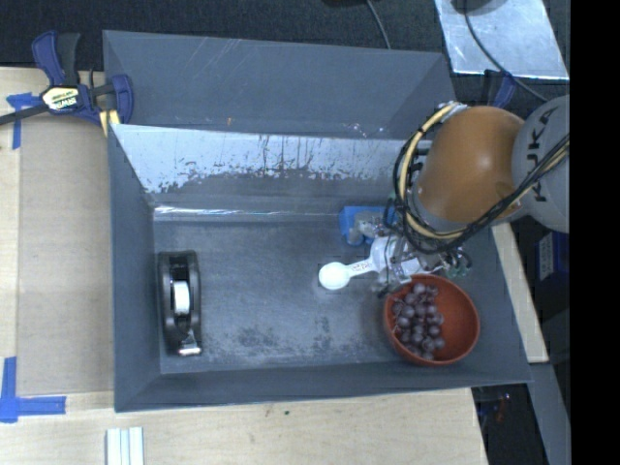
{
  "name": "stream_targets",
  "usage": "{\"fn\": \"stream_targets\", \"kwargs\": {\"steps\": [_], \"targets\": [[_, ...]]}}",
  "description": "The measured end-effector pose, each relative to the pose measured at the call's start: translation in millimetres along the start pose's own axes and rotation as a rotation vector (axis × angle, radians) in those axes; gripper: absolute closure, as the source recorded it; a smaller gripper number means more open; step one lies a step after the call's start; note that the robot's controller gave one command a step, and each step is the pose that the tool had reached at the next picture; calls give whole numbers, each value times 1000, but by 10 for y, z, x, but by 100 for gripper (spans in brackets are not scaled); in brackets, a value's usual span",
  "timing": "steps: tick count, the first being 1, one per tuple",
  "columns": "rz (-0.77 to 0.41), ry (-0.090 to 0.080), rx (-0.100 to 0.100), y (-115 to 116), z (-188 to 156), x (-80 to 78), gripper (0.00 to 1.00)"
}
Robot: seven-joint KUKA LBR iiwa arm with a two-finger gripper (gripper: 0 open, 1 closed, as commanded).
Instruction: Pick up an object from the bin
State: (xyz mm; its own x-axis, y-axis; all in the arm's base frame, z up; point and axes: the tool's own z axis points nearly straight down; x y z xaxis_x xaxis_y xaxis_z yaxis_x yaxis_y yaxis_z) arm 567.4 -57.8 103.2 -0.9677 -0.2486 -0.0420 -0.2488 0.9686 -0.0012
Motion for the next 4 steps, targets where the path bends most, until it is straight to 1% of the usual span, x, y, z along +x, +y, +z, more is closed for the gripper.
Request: {"fn": "stream_targets", "kwargs": {"steps": [1, 2, 3, 4], "targets": [[1, 4, 3, -25, 61, 2, 0], [-209, -1, 1, 42, 355, -409, 0], [354, 5, 2, -138, 251, -233, 100], [353, 5, 2, -137, 252, -234, 100]]}}
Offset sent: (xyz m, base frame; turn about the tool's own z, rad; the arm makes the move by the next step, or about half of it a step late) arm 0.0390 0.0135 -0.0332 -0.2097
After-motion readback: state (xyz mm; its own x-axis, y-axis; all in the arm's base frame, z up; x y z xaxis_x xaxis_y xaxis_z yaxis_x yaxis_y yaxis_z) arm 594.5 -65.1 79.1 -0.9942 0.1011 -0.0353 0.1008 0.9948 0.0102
